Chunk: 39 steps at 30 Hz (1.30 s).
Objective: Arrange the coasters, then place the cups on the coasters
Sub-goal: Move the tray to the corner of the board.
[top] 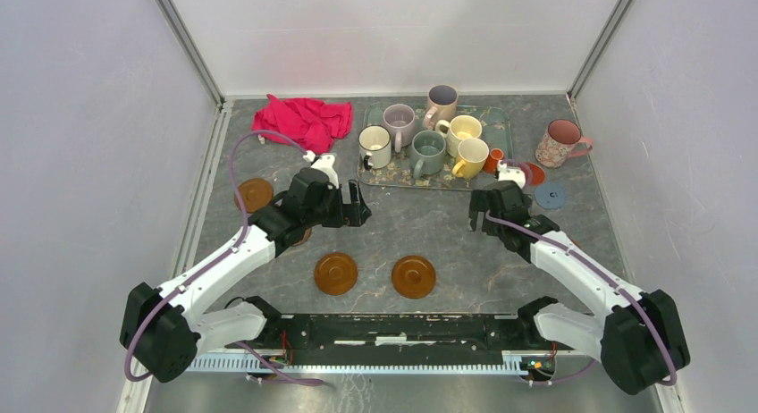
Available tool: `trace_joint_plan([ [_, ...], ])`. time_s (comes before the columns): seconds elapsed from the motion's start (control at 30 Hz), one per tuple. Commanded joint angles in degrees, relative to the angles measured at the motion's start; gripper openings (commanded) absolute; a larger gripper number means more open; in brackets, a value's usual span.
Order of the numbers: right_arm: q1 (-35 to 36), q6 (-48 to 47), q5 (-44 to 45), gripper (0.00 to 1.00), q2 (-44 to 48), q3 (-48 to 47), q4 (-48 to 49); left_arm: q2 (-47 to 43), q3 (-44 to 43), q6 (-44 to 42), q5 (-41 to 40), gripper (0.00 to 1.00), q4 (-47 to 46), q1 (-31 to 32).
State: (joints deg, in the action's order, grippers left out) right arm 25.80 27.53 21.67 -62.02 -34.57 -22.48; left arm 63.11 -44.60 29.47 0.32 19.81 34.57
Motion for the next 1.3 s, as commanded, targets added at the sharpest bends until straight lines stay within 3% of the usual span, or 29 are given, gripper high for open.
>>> trace_joint_plan([
  [0.0, -5.1, -1.8, -4.8, 0.98, -0.1, 1.5, 6.1, -0.3, 0.4, -1.6, 3.1, 1.00, -3.1, -0.3],
  [0.37, -7.7, -3.2, -7.5, 0.98, -6.6, 0.5, 12.0, -1.7, 0.8, -2.4, 2.1, 1.00, -1.6, -0.2],
  [1.27, -8.3, -7.6, -6.4, 0.98, -35.8, -21.0, 13.9, -1.7, 0.6, -3.5, 1.8, 1.00, -1.2, -0.3],
])
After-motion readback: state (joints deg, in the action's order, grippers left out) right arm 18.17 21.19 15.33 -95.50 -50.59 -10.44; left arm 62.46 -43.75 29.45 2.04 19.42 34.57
